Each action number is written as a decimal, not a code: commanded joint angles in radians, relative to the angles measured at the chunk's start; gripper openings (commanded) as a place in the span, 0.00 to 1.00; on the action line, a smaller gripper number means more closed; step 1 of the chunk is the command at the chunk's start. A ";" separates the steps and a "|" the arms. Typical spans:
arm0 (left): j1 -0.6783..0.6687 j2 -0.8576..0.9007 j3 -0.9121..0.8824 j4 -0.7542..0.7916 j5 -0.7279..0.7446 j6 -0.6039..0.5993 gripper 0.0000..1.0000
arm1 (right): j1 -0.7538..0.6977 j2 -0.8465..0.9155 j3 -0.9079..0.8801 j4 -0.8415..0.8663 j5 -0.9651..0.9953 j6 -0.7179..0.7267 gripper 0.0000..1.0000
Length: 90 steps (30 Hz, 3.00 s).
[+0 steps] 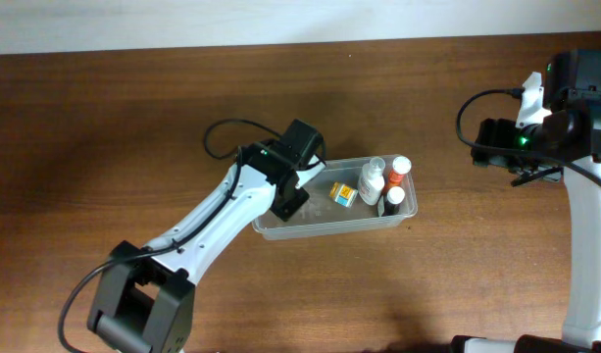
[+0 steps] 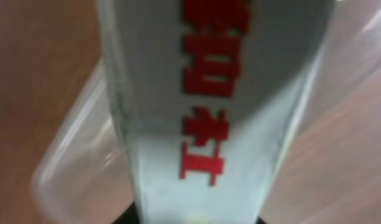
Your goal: Pack container
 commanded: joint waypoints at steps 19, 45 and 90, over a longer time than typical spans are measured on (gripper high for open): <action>0.238 -0.367 0.051 -0.029 -0.134 -0.323 1.00 | 0.027 -0.005 -0.004 0.061 -0.035 -0.049 0.78; 0.524 -1.233 -0.493 0.128 0.042 -0.325 1.00 | 0.111 -0.826 -0.730 0.527 0.059 -0.037 0.98; 0.524 -1.411 -0.571 -0.227 0.042 -0.325 1.00 | 0.161 -1.503 -1.543 1.157 -0.031 -0.204 0.98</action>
